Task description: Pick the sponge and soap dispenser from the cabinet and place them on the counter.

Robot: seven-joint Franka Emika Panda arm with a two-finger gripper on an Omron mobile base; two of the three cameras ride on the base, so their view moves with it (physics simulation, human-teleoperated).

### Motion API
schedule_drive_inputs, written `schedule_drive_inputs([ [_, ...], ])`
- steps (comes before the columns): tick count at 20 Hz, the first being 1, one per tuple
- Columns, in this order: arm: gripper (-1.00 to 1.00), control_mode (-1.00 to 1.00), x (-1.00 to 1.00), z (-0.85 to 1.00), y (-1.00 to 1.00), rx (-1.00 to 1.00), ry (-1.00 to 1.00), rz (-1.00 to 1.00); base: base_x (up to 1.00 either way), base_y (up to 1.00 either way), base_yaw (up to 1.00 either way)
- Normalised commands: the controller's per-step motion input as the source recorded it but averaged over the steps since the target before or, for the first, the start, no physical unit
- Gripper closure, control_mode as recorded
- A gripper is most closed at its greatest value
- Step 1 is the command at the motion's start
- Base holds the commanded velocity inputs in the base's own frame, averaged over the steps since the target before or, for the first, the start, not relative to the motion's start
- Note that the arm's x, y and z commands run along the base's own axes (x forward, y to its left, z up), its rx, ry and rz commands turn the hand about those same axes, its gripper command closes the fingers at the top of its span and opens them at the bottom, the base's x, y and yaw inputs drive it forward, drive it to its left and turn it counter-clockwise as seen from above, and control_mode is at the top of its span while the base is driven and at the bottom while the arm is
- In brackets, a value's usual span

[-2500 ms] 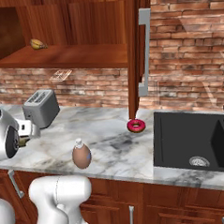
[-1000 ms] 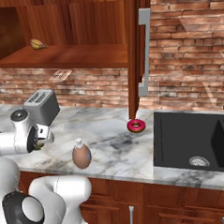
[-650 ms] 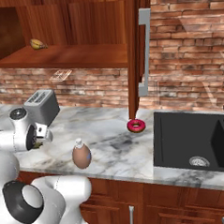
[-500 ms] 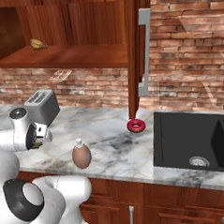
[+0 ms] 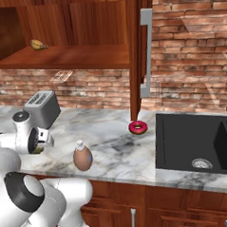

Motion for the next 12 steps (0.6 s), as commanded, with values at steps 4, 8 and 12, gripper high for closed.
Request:
schedule_drive_inputs([
  [4, 1.0, -1.0, 0.0, -0.23, 0.0, 0.0, 0.01, 0.0, 0.0, 0.0, 0.0],
  [8, 1.0, -1.0, 0.0, -0.23, 0.0, 0.0, 0.01, 0.0, 0.0, 0.0, 0.0],
  [12, 1.0, -1.0, -0.09, -0.1, 0.0, 0.0, 0.0, -0.02, 0.0, 0.0, 0.0],
])
